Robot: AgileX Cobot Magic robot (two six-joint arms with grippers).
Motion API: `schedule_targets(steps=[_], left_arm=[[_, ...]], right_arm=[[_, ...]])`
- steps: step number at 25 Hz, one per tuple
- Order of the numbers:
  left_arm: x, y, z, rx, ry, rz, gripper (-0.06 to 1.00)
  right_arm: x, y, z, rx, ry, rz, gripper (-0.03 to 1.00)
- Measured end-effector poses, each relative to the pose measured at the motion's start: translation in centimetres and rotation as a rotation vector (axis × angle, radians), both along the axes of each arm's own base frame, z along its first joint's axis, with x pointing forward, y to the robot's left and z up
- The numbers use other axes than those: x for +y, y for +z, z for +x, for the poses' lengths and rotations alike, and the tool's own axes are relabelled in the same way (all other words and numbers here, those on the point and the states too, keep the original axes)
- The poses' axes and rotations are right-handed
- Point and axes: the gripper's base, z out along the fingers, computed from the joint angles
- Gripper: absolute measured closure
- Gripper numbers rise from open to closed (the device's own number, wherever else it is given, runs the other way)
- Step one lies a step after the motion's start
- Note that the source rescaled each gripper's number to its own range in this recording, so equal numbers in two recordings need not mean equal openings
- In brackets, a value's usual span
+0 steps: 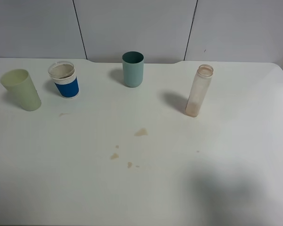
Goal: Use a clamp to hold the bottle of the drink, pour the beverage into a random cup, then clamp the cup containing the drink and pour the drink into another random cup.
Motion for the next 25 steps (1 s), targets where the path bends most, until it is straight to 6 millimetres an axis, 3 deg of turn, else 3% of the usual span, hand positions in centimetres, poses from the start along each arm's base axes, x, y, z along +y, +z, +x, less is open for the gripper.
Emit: schedule_targets(steps=[20,25], left_arm=[[-3.0,-1.3,-7.8,0.161,-0.095,-0.033,-0.03],[-3.0,-1.3,-8.2,0.155,-0.083,-0.036,-0.03]], right_arm=[[0.0,0.0,0.0,0.0,0.0,0.0,-0.03],[0.0,0.0,0.0,0.0,0.0,0.0,-0.03]])
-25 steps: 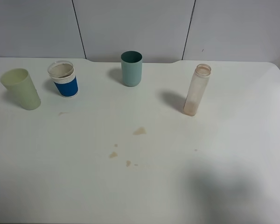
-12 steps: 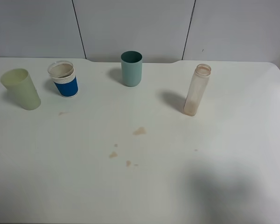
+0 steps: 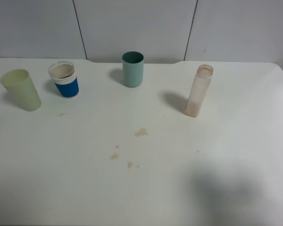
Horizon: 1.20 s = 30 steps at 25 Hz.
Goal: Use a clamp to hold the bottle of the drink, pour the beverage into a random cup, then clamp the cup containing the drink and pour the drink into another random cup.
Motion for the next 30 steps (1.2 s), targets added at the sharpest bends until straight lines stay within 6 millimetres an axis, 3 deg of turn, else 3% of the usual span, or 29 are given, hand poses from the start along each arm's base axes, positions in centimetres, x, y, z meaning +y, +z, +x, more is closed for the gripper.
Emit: schedule_targets(steps=[9,20,30], left_arm=[[0.0,1.9,-1.1,0.008,0.016,0.046,-0.03],[0.3,0.6,-2.5,0.232,0.042,0.067,-0.03],[0.3,-0.6,-3.0,0.217,0.054,0.086,-0.03]], right_arm=[[0.0,0.0,0.0,0.0,0.0,0.0,-0.03],[0.0,0.0,0.0,0.0,0.0,0.0,-0.03],[0.0,0.0,0.0,0.0,0.0,0.0,-0.03]])
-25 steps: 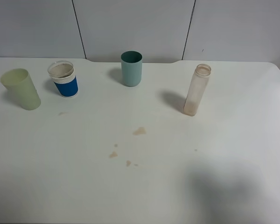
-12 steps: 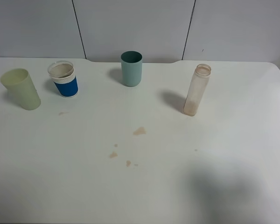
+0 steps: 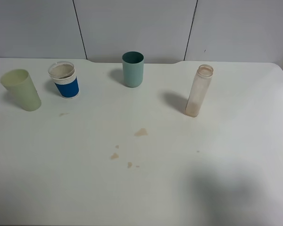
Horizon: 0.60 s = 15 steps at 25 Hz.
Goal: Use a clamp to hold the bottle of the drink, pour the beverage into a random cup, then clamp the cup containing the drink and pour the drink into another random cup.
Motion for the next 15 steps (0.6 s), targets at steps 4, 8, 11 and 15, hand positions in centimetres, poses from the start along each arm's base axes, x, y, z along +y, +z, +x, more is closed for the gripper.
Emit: schedule_targets(steps=[4,8,11,15], left_arm=[[-0.3,-0.6,-0.4,-0.112,-0.003,0.016,-0.03],[-0.6,-0.5,-1.3,-0.191,-0.007,0.032,-0.03],[-0.7,-0.5,-1.6,-0.213,-0.006,0.038,-0.03],[-0.7,-0.5,-1.6,-0.216,-0.006,0.038,-0.03]], right_arm=[[0.0,0.0,0.0,0.0,0.0,0.0,-0.03],[0.0,0.0,0.0,0.0,0.0,0.0,-0.03],[0.0,0.0,0.0,0.0,0.0,0.0,-0.03],[0.0,0.0,0.0,0.0,0.0,0.0,-0.03]])
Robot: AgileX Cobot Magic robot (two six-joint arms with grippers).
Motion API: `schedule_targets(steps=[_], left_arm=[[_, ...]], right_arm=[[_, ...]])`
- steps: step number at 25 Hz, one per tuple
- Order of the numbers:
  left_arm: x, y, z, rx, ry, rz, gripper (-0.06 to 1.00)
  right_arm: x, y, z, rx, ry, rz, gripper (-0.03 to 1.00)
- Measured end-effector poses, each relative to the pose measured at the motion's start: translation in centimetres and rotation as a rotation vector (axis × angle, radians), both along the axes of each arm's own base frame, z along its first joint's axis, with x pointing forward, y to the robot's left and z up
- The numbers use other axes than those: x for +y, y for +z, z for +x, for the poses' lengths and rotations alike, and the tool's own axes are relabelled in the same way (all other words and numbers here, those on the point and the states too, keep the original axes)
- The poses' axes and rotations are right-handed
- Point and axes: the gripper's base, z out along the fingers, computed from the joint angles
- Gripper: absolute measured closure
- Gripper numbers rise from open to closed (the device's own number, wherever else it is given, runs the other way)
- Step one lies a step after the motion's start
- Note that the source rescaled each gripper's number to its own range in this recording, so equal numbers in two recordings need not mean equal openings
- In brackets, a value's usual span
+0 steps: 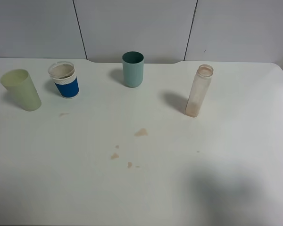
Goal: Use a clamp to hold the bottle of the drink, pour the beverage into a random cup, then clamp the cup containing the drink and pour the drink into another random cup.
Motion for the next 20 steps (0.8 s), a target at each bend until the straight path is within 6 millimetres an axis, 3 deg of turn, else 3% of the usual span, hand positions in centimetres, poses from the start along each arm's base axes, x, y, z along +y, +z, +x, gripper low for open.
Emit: schedule_targets(steps=[6,12,20], left_arm=[[0.0,0.0,0.0,0.0,-0.006,-0.001,-0.03],[0.1,0.0,-0.03,-0.001,-0.193,-0.005,-0.03],[0.18,0.0,-0.04,-0.001,-0.295,-0.012,-0.03]], right_arm=[[0.0,0.0,0.0,0.0,0.0,0.0,-0.03],[0.0,0.0,0.0,0.0,0.0,0.0,-0.03],[0.0,0.0,0.0,0.0,0.0,0.0,-0.03]])
